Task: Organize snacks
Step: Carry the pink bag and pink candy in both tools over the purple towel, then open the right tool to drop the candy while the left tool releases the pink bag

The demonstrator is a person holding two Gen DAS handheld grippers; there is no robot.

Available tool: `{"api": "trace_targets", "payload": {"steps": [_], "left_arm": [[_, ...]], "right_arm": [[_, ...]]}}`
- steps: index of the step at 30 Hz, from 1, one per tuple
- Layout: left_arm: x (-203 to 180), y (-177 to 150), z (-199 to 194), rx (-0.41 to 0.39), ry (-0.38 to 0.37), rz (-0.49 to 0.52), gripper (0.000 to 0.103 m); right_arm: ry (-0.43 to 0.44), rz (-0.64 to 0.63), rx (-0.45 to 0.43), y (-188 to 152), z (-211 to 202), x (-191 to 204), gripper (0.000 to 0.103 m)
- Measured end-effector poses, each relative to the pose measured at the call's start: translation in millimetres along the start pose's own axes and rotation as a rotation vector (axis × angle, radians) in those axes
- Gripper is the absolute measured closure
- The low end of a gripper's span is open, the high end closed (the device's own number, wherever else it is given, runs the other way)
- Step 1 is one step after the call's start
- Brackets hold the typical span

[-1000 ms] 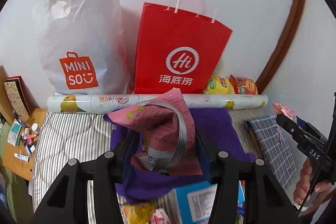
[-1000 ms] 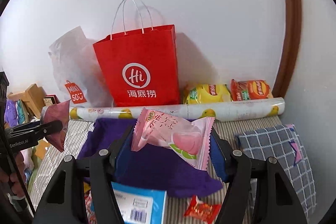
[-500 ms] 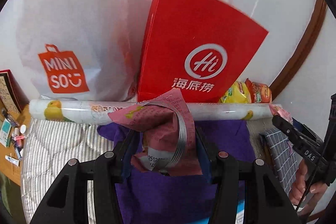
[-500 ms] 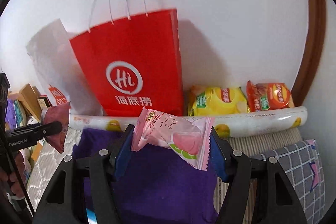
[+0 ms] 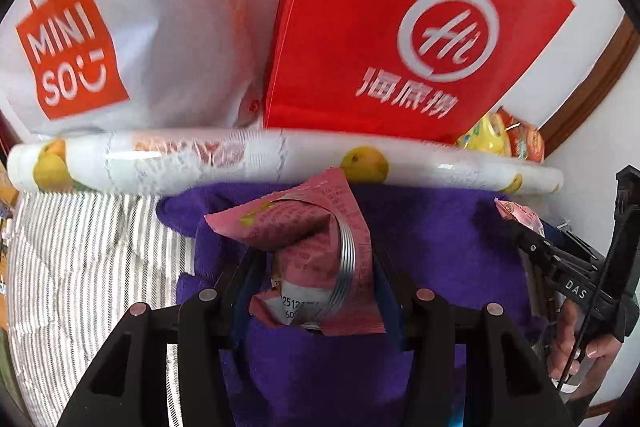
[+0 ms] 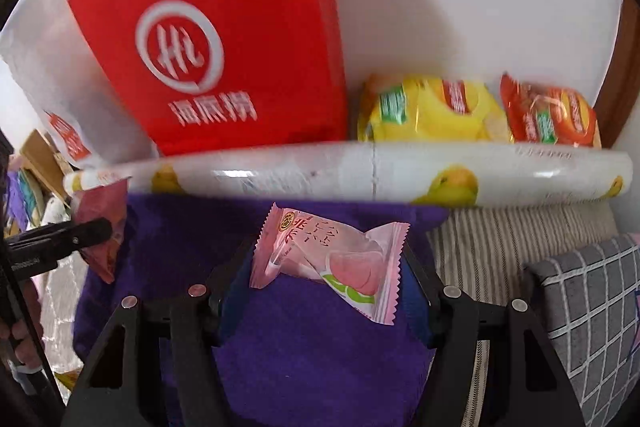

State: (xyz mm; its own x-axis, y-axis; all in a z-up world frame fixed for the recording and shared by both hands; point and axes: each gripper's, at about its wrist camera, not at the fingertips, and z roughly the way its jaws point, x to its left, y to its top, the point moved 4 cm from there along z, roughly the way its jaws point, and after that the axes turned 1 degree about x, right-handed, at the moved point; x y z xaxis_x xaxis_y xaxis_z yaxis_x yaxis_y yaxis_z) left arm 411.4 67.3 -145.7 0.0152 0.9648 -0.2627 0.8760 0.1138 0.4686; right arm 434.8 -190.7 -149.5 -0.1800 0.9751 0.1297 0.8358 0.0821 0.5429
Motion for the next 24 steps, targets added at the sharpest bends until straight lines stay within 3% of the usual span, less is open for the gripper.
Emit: {"api": "trace_targets", "payload": {"steps": [9,21,24], "left_arm": [[2.9,-4.8,29.8,0.067,-0.006,-0.008,0.053],[0.0,-6.2,36.4,0.082,-0.019,0.001,0.053],[-4.1,-4.4,35.5,0.088,-0.024,0.007,0.038]], "right_arm": [[-0.023,-0.014,0.092,-14.0,29.6,-1.2,0.037],[-0.042,-0.056,0.121,-17.9,43.9,8.2,0.035],[-0.039,-0.066,0.109,-16.5,38.8,14.2,0.026]]}}
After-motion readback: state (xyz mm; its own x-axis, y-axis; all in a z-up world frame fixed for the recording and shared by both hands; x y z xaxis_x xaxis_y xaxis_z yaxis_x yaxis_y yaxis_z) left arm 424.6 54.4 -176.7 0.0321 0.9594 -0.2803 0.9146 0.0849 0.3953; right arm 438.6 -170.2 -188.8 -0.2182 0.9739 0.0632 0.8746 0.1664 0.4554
